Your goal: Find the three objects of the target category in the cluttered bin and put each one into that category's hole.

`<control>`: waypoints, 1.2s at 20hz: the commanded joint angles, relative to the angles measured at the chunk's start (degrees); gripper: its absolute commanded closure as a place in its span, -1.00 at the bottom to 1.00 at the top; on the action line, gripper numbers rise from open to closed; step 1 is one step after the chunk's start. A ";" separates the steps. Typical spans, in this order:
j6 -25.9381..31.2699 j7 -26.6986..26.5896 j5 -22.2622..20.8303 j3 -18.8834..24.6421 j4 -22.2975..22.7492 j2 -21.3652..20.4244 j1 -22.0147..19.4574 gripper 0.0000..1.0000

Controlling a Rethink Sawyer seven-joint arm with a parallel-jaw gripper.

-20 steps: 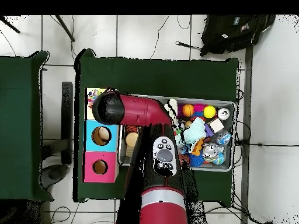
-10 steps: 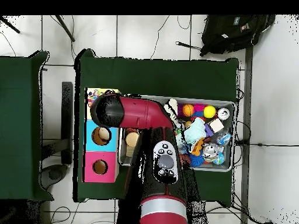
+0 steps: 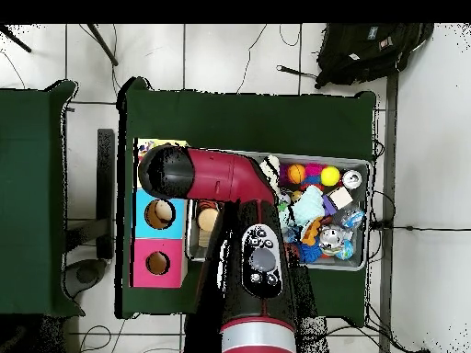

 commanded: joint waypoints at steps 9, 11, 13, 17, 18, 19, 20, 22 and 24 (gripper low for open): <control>3.79 6.86 1.49 2.72 -2.75 7.04 -0.70 1.00; 3.11 8.09 1.83 2.51 -3.07 7.81 0.20 1.00; 2.87 9.70 2.34 2.08 -2.79 7.87 1.47 1.00; 2.16 11.96 3.88 2.09 -2.13 8.07 3.28 1.00; 1.96 12.32 4.18 1.80 -2.35 8.34 3.73 1.00; 1.89 12.78 4.53 1.70 -2.65 8.65 4.21 1.00; 1.71 12.95 4.87 1.70 -2.65 8.75 4.58 1.00; 1.55 13.23 5.51 1.50 -2.77 8.92 5.25 1.00; 1.20 13.11 6.08 1.54 -2.49 8.92 5.62 1.00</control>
